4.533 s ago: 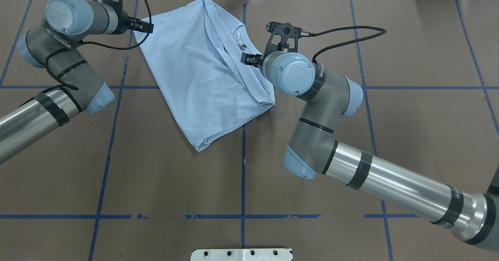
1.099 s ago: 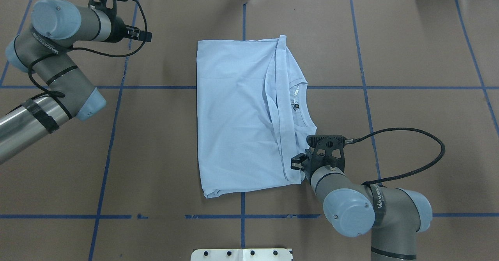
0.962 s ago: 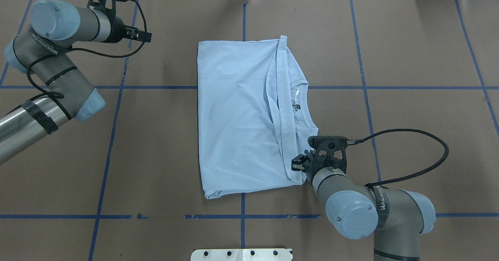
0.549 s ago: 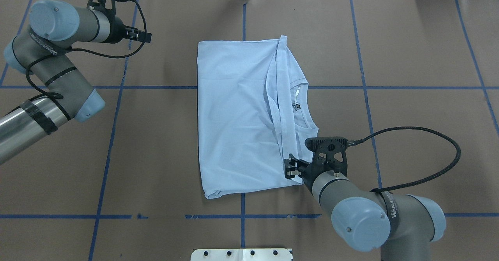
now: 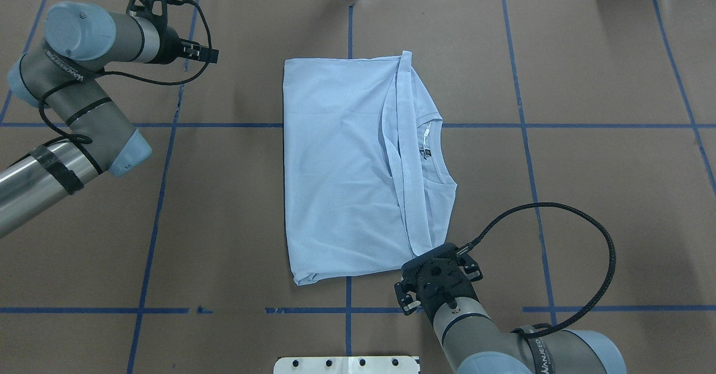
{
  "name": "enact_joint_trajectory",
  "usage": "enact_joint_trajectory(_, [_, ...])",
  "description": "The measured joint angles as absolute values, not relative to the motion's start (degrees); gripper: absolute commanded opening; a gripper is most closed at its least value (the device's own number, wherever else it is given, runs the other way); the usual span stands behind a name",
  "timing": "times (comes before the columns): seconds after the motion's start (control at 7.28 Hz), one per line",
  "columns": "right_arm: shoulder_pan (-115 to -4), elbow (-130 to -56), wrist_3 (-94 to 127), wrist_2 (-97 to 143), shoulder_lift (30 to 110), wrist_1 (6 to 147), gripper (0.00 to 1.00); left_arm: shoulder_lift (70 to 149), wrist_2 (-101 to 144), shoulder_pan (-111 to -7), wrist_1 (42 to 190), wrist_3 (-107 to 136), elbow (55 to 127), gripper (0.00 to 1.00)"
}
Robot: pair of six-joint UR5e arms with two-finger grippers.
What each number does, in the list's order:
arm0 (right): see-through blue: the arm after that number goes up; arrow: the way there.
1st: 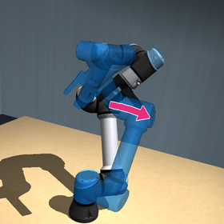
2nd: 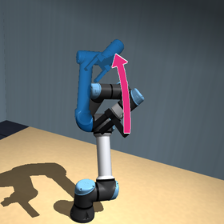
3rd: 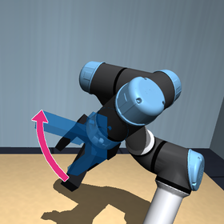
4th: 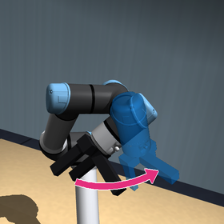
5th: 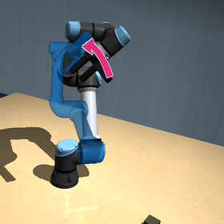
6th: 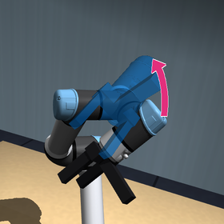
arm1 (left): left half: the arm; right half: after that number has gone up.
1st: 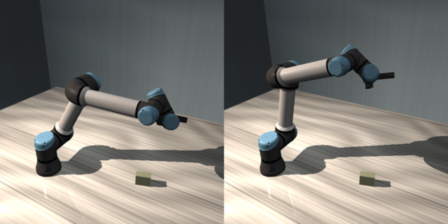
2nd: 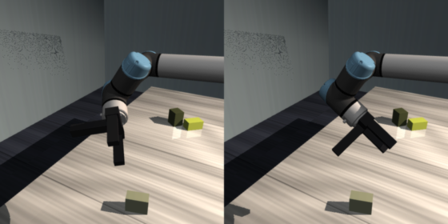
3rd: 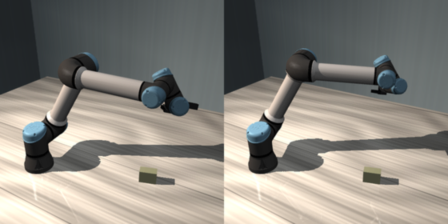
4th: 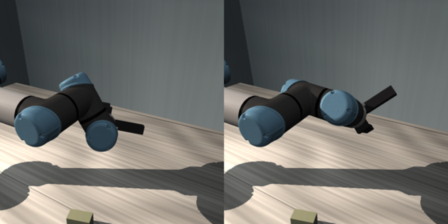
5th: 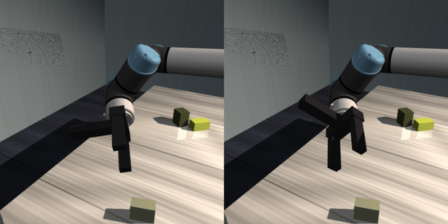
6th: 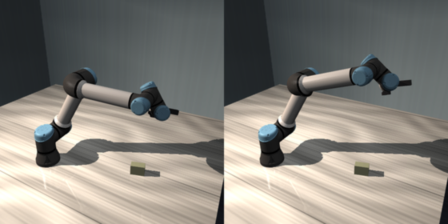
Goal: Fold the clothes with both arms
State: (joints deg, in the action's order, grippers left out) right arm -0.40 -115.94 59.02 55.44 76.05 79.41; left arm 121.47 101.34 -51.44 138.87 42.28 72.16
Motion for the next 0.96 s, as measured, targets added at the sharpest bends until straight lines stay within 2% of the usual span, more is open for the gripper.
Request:
enact_joint_trajectory(0.55, [-0.20,-113.70,50.94,54.36,75.12,79.63,0.44,121.47,101.34,-51.33,138.87,42.27,72.13,1.00])
enact_joint_trajectory(0.82, [-0.83,-113.02,49.99,54.38,74.80,79.59,0.34,121.41,101.34,-51.30,138.87,42.28,72.09,1.00])
enact_joint_trajectory(0.96, [-1.12,-112.92,49.66,54.40,74.80,79.61,0.26,121.27,101.34,-51.27,138.89,42.27,72.09,1.00])
